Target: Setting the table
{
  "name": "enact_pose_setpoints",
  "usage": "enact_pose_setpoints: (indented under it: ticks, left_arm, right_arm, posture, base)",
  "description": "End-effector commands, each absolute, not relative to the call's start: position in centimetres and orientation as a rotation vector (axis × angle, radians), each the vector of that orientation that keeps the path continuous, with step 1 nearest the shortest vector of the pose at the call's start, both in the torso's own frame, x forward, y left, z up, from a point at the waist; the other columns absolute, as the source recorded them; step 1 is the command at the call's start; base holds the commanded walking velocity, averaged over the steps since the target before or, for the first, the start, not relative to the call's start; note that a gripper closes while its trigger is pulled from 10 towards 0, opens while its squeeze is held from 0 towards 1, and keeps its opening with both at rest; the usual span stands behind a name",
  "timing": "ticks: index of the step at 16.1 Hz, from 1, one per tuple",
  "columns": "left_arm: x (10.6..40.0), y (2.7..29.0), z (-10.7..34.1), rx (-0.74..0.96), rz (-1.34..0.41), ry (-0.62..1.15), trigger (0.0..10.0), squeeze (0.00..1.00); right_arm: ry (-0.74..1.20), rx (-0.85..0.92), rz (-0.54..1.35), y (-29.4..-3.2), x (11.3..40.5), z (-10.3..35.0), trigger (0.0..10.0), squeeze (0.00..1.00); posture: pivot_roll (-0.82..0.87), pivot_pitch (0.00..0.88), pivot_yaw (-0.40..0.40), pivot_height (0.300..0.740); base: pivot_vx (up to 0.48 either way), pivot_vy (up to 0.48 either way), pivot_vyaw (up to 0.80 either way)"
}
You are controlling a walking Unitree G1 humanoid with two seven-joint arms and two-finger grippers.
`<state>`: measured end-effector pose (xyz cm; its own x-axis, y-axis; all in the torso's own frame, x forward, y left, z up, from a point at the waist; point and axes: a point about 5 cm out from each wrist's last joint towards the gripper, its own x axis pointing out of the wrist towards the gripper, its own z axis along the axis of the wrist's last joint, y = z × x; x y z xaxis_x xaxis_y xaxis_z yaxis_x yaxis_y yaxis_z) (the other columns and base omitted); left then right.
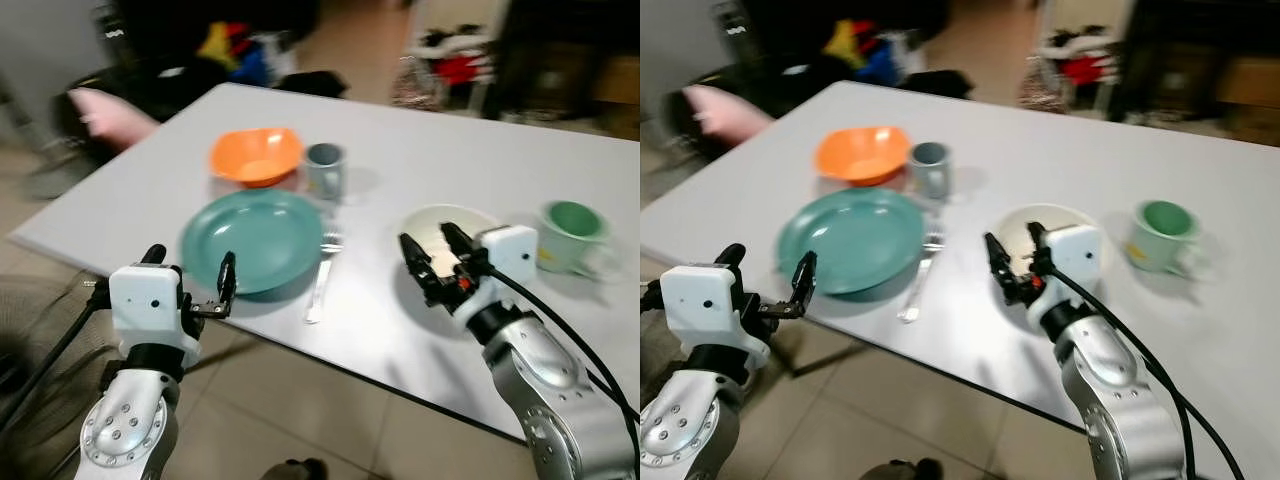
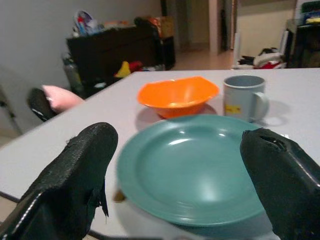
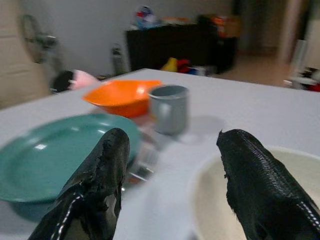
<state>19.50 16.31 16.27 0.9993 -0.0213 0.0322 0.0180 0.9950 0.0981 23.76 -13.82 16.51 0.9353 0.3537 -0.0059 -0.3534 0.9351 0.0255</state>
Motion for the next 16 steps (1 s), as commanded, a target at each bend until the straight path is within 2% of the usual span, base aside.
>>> enact_pose_setpoints:
  ticks: [1, 2, 3, 7, 9, 11, 16]
  left_arm:
    - [19.7, 16.2, 16.5, 0.128, -0.041, -0.047, 10.0, 0.00]
    - [20.4, 16.0, 16.6, 0.178, -0.080, -0.063, 10.0, 0.00]
    - [21.2, 16.6, 16.8, 0.194, -0.049, -0.056, 10.0, 0.00]
    - [20.4, 17.4, 16.4, 0.202, -0.008, -0.023, 10.0, 0.00]
    - [20.7, 18.1, 15.5, 0.221, 0.012, 0.001, 10.0, 0.00]
    - [21.0, 16.9, 15.4, 0.188, -0.034, 0.002, 10.0, 0.00]
    - [19.8, 16.9, 15.1, 0.146, 0.003, 0.014, 10.0, 0.00]
  right_arm:
    - [-0.003, 0.030, 0.386, -13.5, 24.0, 16.7, 10.0, 0.00]
    - [0.000, 0.032, 0.383, -13.7, 24.2, 16.6, 10.0, 0.00]
    - [0.005, 0.037, 0.368, -13.9, 24.4, 16.5, 10.0, 0.00]
    - [0.031, 0.046, 0.277, -15.2, 24.7, 16.0, 10.0, 0.00]
    - [0.027, 0.021, 0.283, -15.0, 24.5, 16.1, 10.0, 0.00]
    - [0.017, 0.014, 0.280, -15.3, 24.3, 16.5, 10.0, 0.00]
    - [0.042, 0.031, 0.268, -15.3, 24.1, 15.9, 10.0, 0.00]
  posture:
    - [-0.10, 0.000, 0.079, 0.740]
    - [-0.09, 0.000, 0.083, 0.740]
    - [-0.10, 0.000, 0.089, 0.740]
    - [-0.11, 0.000, 0.079, 0.740]
    - [-0.15, 0.000, 0.119, 0.740]
    - [-0.16, 0.000, 0.108, 0.740]
    - [-0.14, 0.000, 0.088, 0.740]
  base:
    - [0.000, 0.000, 0.80]
    - [0.000, 0.000, 0.80]
    - [0.000, 0.000, 0.80]
    - [0.000, 0.000, 0.80]
    - [0.000, 0.000, 0.80]
    - [0.000, 0.000, 0.80]
    - [0.000, 0.000, 0.80]
